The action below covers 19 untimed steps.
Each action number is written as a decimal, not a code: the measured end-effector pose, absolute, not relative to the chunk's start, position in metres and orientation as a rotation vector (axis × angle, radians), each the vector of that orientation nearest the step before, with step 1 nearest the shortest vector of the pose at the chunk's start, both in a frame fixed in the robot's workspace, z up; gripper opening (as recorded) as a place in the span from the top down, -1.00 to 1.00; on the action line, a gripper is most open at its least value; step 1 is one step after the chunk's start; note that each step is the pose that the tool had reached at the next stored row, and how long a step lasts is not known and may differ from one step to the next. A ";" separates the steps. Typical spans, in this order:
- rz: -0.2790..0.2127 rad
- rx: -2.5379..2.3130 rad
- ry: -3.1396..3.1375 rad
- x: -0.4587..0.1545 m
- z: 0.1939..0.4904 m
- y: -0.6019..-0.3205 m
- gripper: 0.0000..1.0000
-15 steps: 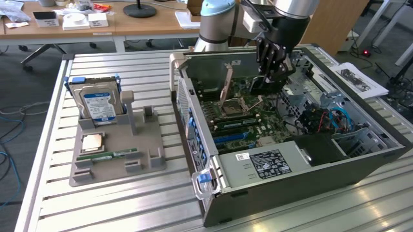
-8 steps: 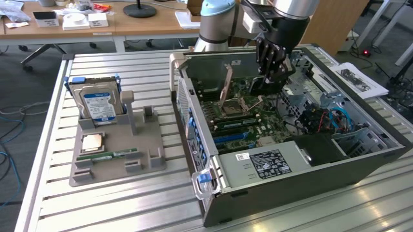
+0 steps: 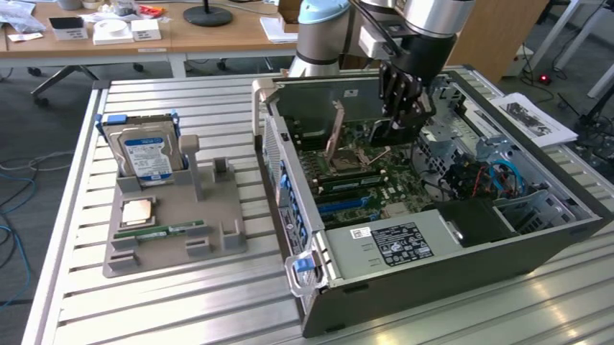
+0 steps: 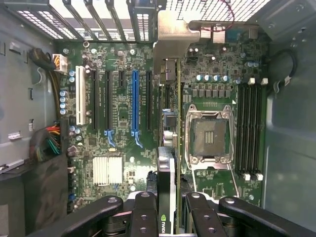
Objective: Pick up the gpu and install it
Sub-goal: 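Insert the gpu into the slot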
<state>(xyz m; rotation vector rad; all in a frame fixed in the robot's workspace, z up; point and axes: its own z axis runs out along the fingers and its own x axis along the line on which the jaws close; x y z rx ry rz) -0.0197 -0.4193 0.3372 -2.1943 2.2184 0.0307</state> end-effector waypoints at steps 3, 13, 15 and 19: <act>0.031 -2.194 2.218 -0.020 0.332 -0.419 0.47; 0.031 -2.194 2.218 -0.020 0.320 -0.419 0.47; 0.030 -2.194 2.219 -0.020 0.319 -0.420 0.47; 0.031 -2.194 2.218 -0.020 0.319 -0.424 0.47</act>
